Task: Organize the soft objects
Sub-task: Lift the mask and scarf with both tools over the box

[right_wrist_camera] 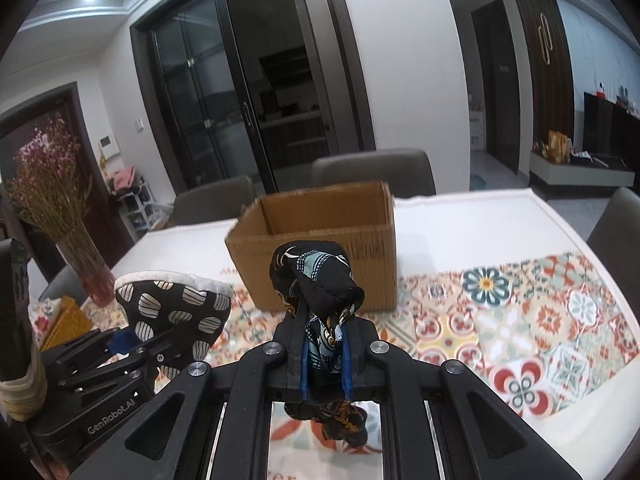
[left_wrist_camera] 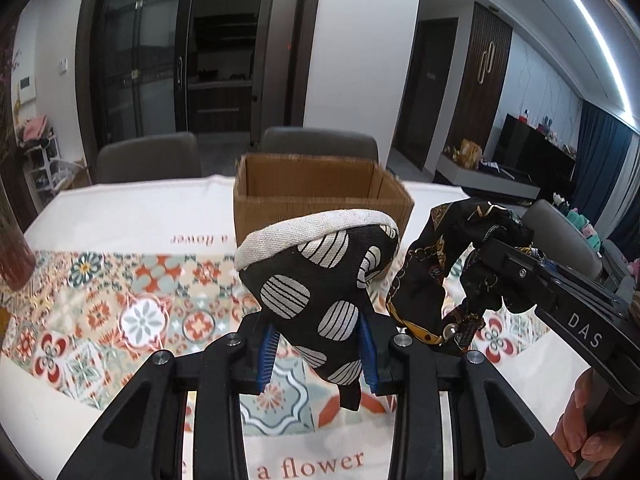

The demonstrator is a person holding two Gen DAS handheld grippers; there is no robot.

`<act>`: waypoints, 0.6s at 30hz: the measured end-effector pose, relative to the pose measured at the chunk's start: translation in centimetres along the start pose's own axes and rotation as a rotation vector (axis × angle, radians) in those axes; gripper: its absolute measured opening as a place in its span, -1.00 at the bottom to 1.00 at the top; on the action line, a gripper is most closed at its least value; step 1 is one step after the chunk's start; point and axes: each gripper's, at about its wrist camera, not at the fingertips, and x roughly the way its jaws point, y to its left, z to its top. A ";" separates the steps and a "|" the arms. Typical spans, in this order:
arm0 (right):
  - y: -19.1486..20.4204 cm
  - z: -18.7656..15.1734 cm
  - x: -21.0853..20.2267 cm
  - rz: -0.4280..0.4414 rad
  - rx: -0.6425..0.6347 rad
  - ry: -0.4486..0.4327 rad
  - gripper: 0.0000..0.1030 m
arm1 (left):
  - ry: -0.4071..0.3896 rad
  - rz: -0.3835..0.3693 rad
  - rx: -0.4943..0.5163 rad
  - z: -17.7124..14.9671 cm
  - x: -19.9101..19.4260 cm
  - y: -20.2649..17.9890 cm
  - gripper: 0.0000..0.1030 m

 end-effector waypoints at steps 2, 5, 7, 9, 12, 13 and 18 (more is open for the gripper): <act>0.2 0.8 -0.3 0.002 -0.001 -0.023 -0.75 | -0.018 0.008 0.006 0.8 -0.3 0.0 -0.33; 0.5 2.0 -0.7 0.002 -0.008 -0.057 -0.75 | -0.039 0.008 0.011 2.1 -0.8 0.0 -0.33; 0.7 3.1 -0.9 0.004 -0.016 -0.082 -0.75 | -0.049 0.001 0.010 2.9 -0.9 0.0 -0.33; 0.9 4.0 -1.0 0.008 -0.022 -0.100 -0.75 | -0.062 0.006 0.012 3.9 -1.1 0.1 -0.33; 1.2 5.4 -1.1 0.010 -0.033 -0.129 -0.75 | -0.088 0.014 0.021 5.3 -1.5 0.0 -0.33; 1.3 5.8 -1.0 0.014 -0.036 -0.136 -0.75 | -0.095 0.014 0.024 5.7 -1.6 0.0 -0.33; 1.6 8.3 -0.6 0.023 -0.035 -0.167 -0.75 | -0.109 -0.001 0.015 8.0 -1.5 0.4 -0.33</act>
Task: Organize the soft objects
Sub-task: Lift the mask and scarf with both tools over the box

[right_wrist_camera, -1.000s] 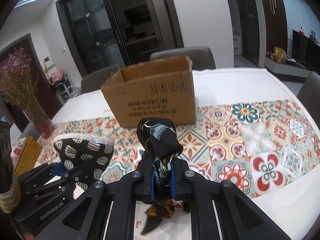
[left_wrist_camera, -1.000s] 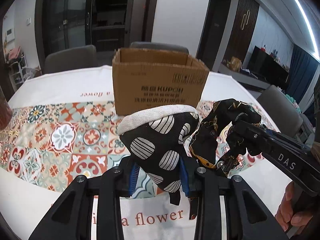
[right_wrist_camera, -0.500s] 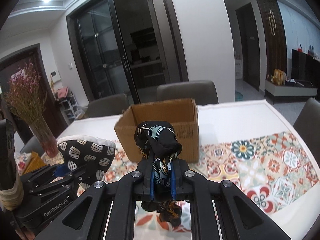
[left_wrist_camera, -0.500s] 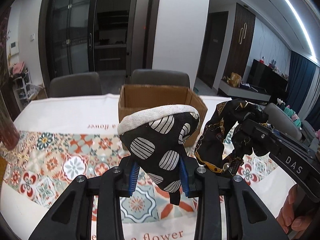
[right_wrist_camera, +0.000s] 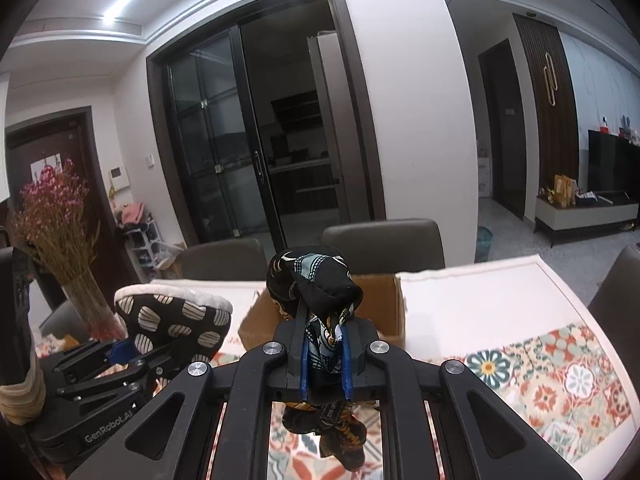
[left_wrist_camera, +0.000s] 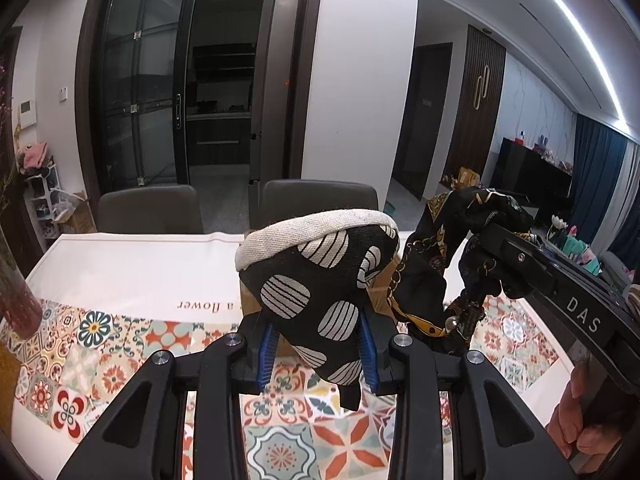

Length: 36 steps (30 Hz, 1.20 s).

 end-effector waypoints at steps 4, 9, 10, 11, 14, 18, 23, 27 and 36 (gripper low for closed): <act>0.2 1.5 0.9 0.008 0.000 -0.017 -0.75 | -0.013 0.006 0.001 1.5 0.5 0.3 -0.33; 0.6 3.4 2.5 0.020 -0.012 -0.033 -0.75 | -0.021 0.007 -0.002 3.4 1.7 0.8 -0.33; 0.6 3.7 2.9 0.020 -0.017 -0.035 -0.75 | -0.021 0.011 -0.003 3.7 2.0 0.9 -0.33; 0.5 4.0 3.3 0.022 -0.021 -0.035 -0.75 | -0.022 0.017 -0.003 4.0 2.2 1.0 -0.33; 0.5 5.0 4.5 0.024 -0.032 -0.039 -0.75 | -0.027 0.028 -0.004 5.0 3.2 1.3 -0.33; 0.2 6.3 6.5 0.033 -0.042 -0.041 -0.75 | -0.032 0.034 -0.012 6.2 4.6 1.7 -0.33; -0.1 7.9 8.6 0.029 -0.053 -0.054 -0.75 | -0.041 0.044 -0.008 7.5 6.6 2.1 -0.33; -0.6 8.4 10.6 0.038 -0.048 -0.036 -0.75 | -0.039 0.042 0.003 8.5 8.3 2.3 -0.32; -2.1 6.9 16.0 0.092 0.017 0.067 -0.75 | 0.011 0.027 0.000 8.9 13.1 2.7 -0.32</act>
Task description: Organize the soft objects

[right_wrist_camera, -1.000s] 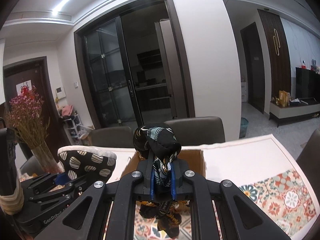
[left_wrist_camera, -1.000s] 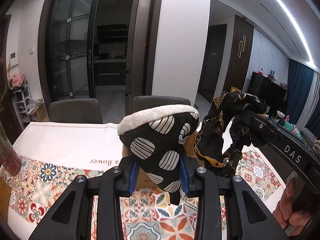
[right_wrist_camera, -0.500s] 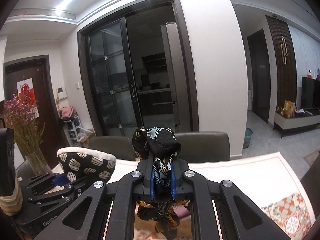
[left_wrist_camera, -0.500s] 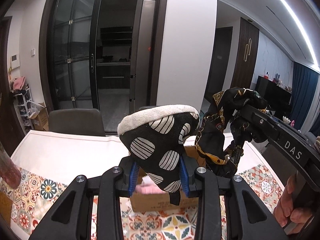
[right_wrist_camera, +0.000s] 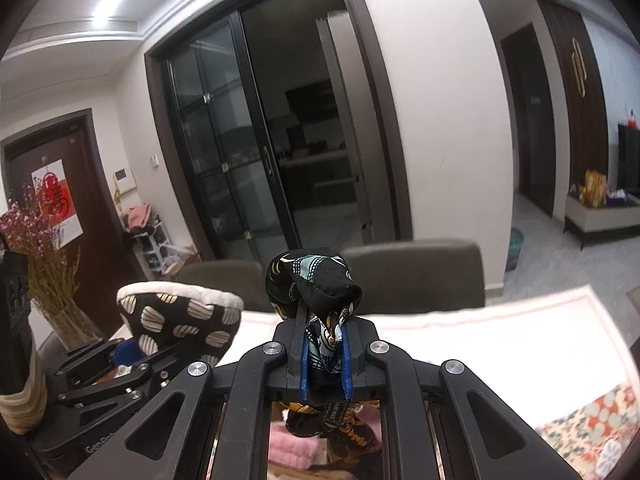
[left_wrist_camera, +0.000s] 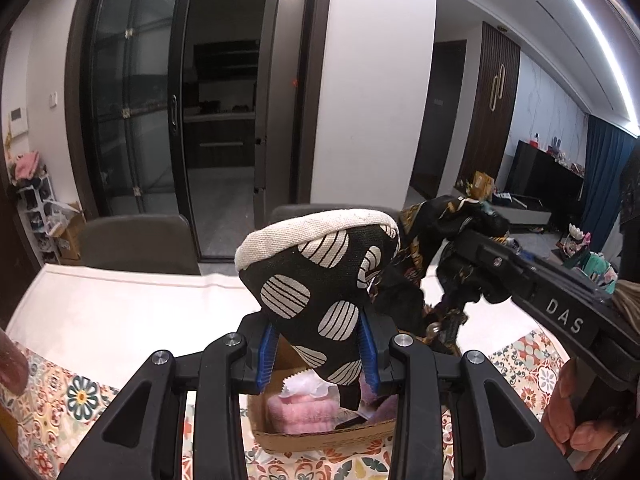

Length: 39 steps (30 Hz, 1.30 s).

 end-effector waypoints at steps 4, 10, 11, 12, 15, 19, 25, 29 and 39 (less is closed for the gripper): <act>-0.9 -2.3 2.2 0.013 0.027 0.079 -0.75 | 0.056 -0.007 -0.005 -1.1 2.4 0.2 -0.32; -2.5 -5.4 5.0 0.016 0.052 0.192 -0.75 | 0.136 -0.015 0.004 -2.9 5.2 -0.1 -0.32; -2.7 -6.0 5.3 0.012 0.051 0.212 -0.75 | 0.145 -0.017 0.008 -2.9 5.5 -0.2 -0.31; -2.9 -6.4 5.6 0.005 0.048 0.227 -0.75 | 0.156 -0.019 0.014 -3.3 5.8 -0.4 -0.31; -3.5 -7.5 6.2 -0.006 0.046 0.268 -0.74 | 0.187 -0.018 0.033 -3.7 6.7 -1.0 -0.28; -4.4 -8.2 6.8 -0.025 0.049 0.303 -0.71 | 0.235 -0.014 0.049 -4.2 7.9 -1.5 -0.25; -5.1 -8.5 7.3 -0.043 0.047 0.350 -0.27 | 0.335 -0.033 0.063 -4.6 9.8 -2.2 0.07; -5.1 -7.9 6.3 -0.085 0.027 0.311 -0.06 | 0.354 -0.027 0.057 -4.7 9.9 -2.1 0.22; -3.4 -6.3 2.2 -0.216 -0.026 0.213 0.17 | 0.286 0.061 0.064 -4.3 6.2 -2.2 0.61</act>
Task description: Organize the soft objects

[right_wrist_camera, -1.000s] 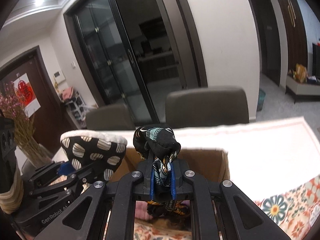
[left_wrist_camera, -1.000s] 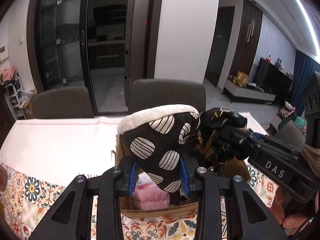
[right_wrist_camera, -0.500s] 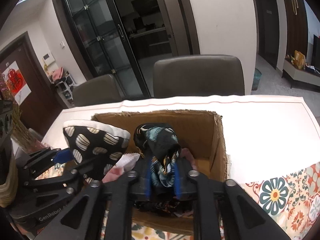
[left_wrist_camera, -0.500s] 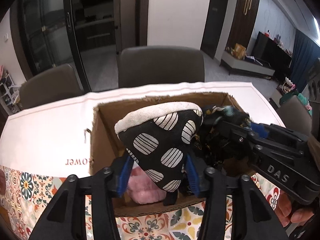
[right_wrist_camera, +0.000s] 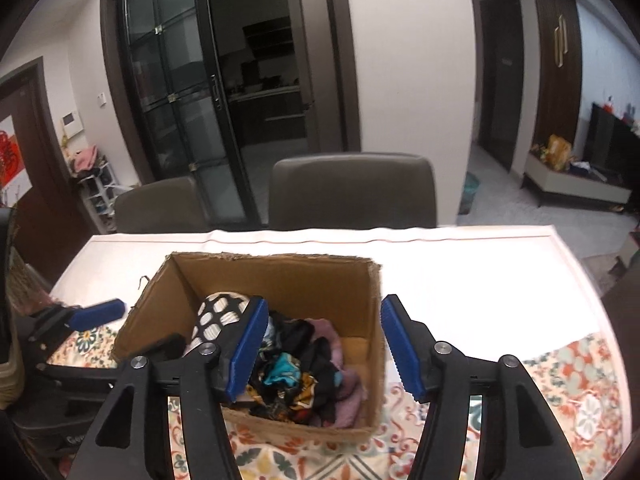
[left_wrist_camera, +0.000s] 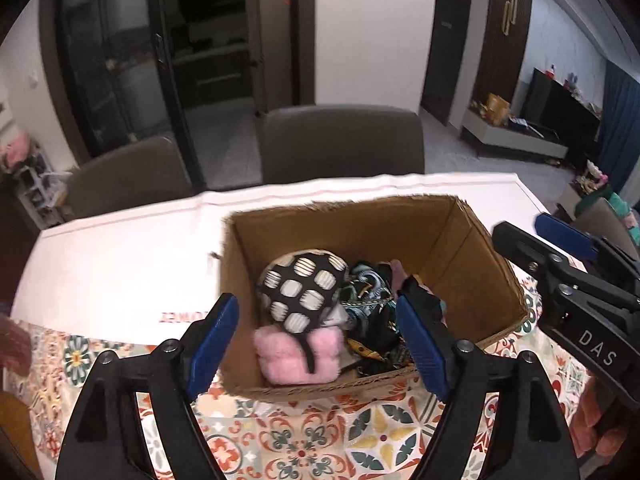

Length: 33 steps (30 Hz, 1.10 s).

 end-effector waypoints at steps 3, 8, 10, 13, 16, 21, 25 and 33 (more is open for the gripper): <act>0.1 -0.4 -1.8 -0.033 -0.004 -0.011 0.27 | -0.055 0.054 0.004 -1.0 -2.3 -0.2 0.71; 0.4 -1.9 -5.4 -0.068 -0.011 -0.046 0.32 | -0.130 0.142 0.020 -3.3 -6.3 0.0 0.76; 0.4 -2.8 -6.9 -0.072 -0.001 -0.056 0.35 | -0.152 0.161 0.015 -4.3 -8.0 -0.1 0.80; 0.7 -4.3 -9.5 -0.066 0.011 -0.067 0.37 | -0.175 0.169 0.008 -5.9 -10.1 -0.1 0.84; 1.0 -5.8 -11.9 -0.071 0.019 -0.084 0.39 | -0.209 0.192 0.010 -7.9 -12.6 -0.3 0.89; 1.8 -8.4 -15.7 -0.073 0.027 -0.120 0.49 | -0.270 0.209 0.018 -11.1 -16.5 -0.8 0.97; 2.4 -10.7 -18.8 -0.073 0.029 -0.139 0.55 | -0.298 0.206 -0.008 -13.4 -18.8 -1.0 0.98; 3.5 -14.6 -23.5 -0.083 0.006 -0.183 0.61 | -0.360 0.223 -0.051 -18.5 -23.3 -1.3 1.00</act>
